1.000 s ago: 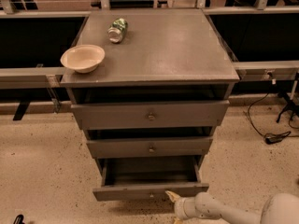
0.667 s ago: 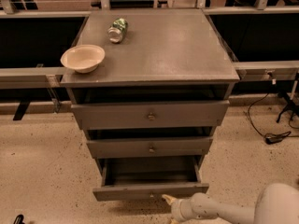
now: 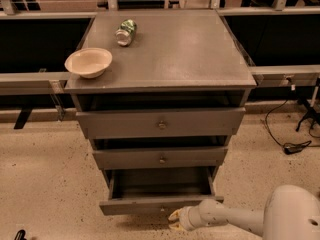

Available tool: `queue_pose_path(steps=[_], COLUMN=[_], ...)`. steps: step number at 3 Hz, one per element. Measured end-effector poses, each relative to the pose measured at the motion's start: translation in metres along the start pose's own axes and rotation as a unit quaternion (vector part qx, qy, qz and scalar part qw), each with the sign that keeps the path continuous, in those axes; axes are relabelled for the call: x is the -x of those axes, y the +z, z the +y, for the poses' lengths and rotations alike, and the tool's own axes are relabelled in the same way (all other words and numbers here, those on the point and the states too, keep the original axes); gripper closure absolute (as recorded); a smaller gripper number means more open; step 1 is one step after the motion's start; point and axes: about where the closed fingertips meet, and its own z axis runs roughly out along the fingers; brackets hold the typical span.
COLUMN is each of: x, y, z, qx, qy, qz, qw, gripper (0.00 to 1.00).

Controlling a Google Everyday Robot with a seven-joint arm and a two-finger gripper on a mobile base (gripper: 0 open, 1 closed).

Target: Close bottom drawer

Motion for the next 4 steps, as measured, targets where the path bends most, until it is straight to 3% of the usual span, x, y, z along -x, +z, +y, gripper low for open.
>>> queue_pose_path(steps=[1,2,4], x=[-0.001,-0.013,-0.029], y=[0.002,0.003,0.015], z=[-0.021,-0.036,-0.051], qx=[-0.018,-0.038,-0.051], qy=[-0.004,-0.001,-0.007], qz=[-0.004,0.0,0.024], qw=[0.9998,0.9993,0.9984], gripper=[0.86,1.0,1.0])
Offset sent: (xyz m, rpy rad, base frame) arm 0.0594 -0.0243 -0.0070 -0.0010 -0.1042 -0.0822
